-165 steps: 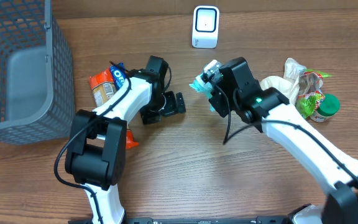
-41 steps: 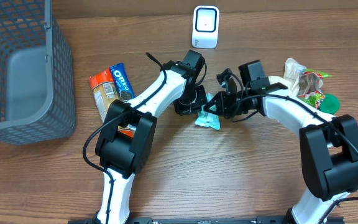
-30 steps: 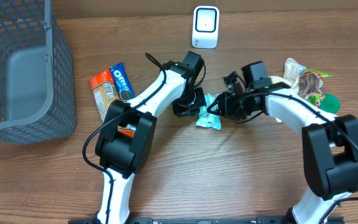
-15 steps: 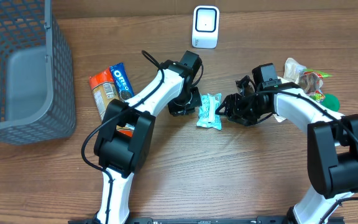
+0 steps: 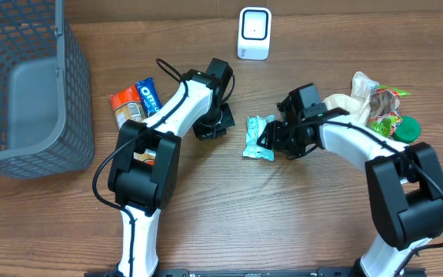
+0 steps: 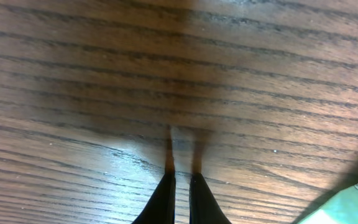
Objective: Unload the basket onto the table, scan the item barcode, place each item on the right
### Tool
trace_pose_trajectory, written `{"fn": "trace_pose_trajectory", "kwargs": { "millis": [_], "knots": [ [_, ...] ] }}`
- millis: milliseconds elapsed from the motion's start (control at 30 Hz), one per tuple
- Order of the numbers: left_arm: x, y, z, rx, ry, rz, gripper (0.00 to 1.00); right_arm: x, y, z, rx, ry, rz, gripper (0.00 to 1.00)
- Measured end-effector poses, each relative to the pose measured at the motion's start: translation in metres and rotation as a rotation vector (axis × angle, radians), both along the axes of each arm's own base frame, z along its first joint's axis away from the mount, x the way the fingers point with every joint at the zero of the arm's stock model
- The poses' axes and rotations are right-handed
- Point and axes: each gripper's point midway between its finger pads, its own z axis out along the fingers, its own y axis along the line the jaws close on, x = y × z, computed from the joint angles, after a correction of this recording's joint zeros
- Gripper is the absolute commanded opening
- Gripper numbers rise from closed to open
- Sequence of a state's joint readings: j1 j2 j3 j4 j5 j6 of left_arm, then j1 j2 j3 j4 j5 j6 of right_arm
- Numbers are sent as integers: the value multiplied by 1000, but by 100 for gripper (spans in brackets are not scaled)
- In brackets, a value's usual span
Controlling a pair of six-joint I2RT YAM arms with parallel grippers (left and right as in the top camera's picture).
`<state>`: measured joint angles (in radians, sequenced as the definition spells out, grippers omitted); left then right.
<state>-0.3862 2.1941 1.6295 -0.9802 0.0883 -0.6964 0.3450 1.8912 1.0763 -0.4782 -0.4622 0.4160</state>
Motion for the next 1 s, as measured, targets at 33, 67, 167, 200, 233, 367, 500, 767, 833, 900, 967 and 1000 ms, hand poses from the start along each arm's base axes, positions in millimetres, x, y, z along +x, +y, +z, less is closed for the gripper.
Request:
{"fn": "trace_pose_trajectory", "kwargs": {
  "millis": [33, 67, 167, 200, 233, 367, 500, 767, 833, 900, 967, 1000],
  "knots": [
    [0, 1, 0, 3, -1, 0, 4, -2, 2, -2, -5, 1, -4, 41],
    [0, 1, 0, 5, -2, 0, 4, -4, 3, -4, -8, 3, -10, 35],
    [-1, 4, 0, 22, 0, 0, 4, -9, 1, -5, -22, 9, -27, 11],
    [-2, 6, 0, 30, 4, 0, 4, -10, 1, -4, -21, 12, -38, 7],
    [-2, 7, 0, 38, 5, 1, 4, -10, 0, -4, -24, 12, -42, 4],
    [-2, 9, -1, 50, 4, 1, 4, -12, -2, -4, -33, 24, -56, 4],
    [-2, 10, 0, 53, 3, 1, 4, -18, -7, -3, -67, 52, -44, 7],
    [-2, 10, -1, 54, 2, 1, 4, -25, -63, 10, -524, 47, -32, 9],
    [-2, 10, -1, 54, 2, 1, 4, -19, -79, 19, -708, -30, -18, 9],
    [-2, 10, -1, 54, 2, 1, 4, -16, -87, 27, -853, -110, 5, 9],
    [-2, 10, -1, 54, 1, 1, 4, -13, -87, 37, -977, -205, 36, 6],
    [-2, 10, -1, 54, 1, 1, 4, -11, -85, 42, -1016, -243, 47, 5]
  ]
}}
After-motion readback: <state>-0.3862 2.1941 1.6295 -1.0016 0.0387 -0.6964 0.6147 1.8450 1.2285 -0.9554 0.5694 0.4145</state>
